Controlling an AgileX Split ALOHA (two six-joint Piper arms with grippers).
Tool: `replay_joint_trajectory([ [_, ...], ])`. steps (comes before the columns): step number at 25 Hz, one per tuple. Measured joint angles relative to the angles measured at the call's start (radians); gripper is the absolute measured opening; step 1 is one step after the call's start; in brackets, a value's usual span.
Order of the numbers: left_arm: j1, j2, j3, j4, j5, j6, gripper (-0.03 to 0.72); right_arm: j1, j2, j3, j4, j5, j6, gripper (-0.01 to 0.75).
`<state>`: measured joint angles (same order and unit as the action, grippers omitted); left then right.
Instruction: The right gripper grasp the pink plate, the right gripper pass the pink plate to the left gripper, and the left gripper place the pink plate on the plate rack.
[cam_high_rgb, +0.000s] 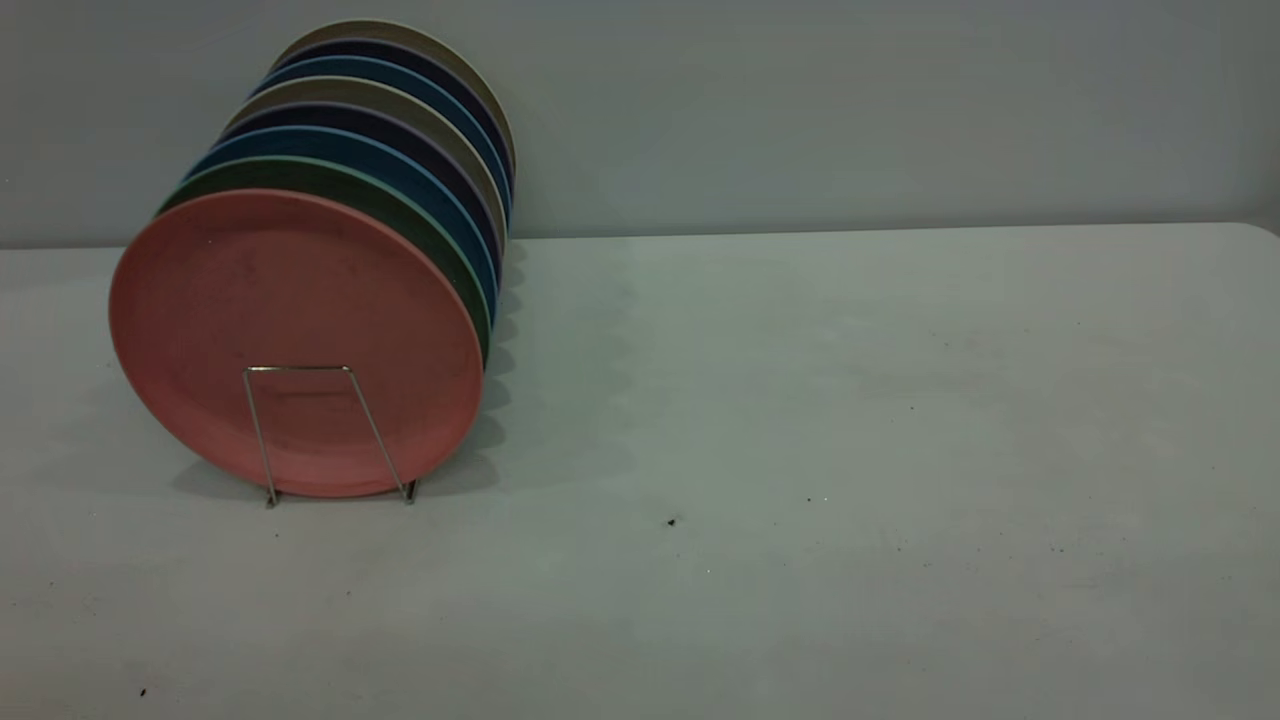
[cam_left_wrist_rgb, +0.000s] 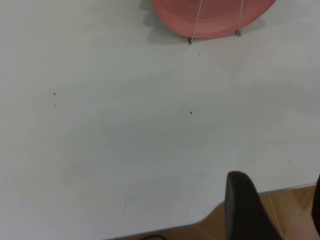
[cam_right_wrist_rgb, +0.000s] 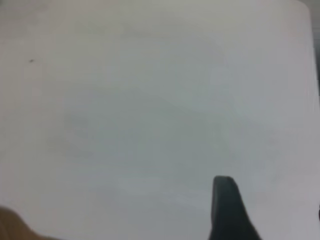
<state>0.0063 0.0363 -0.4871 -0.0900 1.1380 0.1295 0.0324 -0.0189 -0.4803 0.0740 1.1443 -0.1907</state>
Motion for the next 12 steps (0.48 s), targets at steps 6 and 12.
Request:
replay_joint_trajectory([
  [6,0.0,0.0,0.0,0.0,0.0,0.0,0.36,0.0,0.0,0.0,-0.043,-0.001,0.066,0.44],
  [12,0.0,0.0,0.0,0.0,0.0,0.0,0.36,0.0,0.0,0.0,-0.043,-0.001,0.072,0.44],
])
